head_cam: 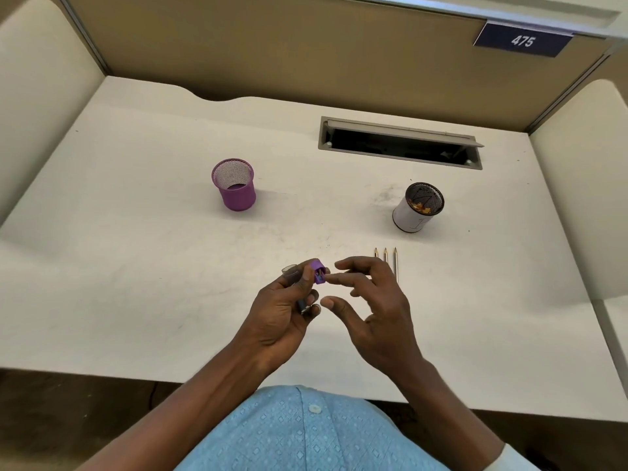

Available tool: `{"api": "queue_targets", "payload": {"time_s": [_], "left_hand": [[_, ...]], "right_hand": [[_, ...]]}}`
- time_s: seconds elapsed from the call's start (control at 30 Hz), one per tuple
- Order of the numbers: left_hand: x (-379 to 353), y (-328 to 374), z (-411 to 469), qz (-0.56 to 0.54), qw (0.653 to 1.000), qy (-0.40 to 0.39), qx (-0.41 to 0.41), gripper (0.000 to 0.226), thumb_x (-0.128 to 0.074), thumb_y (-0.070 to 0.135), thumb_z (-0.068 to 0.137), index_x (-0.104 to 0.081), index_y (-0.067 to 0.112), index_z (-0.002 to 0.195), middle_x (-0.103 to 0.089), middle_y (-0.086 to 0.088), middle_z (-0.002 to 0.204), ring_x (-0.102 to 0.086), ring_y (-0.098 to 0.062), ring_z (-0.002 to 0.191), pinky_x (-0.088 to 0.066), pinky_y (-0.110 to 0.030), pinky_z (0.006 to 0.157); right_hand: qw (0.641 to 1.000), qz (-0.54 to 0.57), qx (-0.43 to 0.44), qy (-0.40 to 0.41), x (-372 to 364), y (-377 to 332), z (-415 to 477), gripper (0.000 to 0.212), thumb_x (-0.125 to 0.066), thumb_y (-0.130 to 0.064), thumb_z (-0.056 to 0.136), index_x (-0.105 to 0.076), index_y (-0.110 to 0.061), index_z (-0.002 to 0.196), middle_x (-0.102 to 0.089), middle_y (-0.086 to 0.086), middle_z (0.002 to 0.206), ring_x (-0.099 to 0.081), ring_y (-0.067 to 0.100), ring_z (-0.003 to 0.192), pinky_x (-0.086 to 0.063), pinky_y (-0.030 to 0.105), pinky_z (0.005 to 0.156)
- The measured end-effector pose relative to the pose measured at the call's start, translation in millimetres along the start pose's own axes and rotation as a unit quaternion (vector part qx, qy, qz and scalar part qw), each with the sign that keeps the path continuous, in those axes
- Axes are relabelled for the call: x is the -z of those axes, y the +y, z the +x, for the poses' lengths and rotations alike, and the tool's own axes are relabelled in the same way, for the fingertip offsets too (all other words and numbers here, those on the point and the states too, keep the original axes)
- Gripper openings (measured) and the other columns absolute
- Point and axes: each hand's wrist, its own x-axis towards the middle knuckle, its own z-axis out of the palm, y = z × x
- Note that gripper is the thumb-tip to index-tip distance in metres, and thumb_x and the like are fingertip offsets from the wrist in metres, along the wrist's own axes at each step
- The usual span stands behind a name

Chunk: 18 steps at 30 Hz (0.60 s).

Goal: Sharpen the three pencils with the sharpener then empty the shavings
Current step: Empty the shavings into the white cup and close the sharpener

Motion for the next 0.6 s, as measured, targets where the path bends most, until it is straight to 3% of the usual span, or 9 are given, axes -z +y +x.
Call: {"api": "queue_targets", "payload": {"time_s": [0.27,0.43,0.6], "left_hand": [[-4.5,0.0,-1.1,0.014,1.0,-0.005,0.005,0.029,-0.083,0.023,0.078,-0.088,0.014,0.105,-0.074,-0.001,0.09,-0.054,-0.012,0.067,-0.047,-0.031,0.077],[-4.8,2.1,1.4,-0.007,1.0,-0.023,0.006,0.029,-0.079,0.019,0.082,-0.086,0.008,0.109,-0.072,-0.003,0.087,-0.053,-0.012,0.063,-0.051,-0.027,0.068],[-3.3,0.1,6.3,0.0,1.0,-0.015,0.015,0.027,-0.079,0.021,0.083,-0.088,0.012,0.107,-0.072,-0.005,0.092,-0.058,-0.01,0.062,-0.052,-0.032,0.077]], "right_hand": [[0.998,-0.065,0.006,0.008,-4.8,-0.1,-0.8,0.035,-0.079,-0.037,0.098,-0.074,-0.019,0.127,-0.062,0.004,0.128,-0.061,0.019,0.119,-0.061,0.039,0.076],[1.0,0.007,0.005,0.016,-5.7,-5.3,0.2,0.041,-0.078,-0.041,0.096,-0.075,-0.017,0.129,-0.062,0.005,0.128,-0.062,0.017,0.117,-0.059,0.029,0.074],[0.995,0.079,-0.015,0.054,-4.4,-4.1,2.7,0.032,-0.08,-0.028,0.095,-0.076,-0.012,0.122,-0.067,0.006,0.122,-0.067,0.022,0.113,-0.059,0.03,0.069]]}}
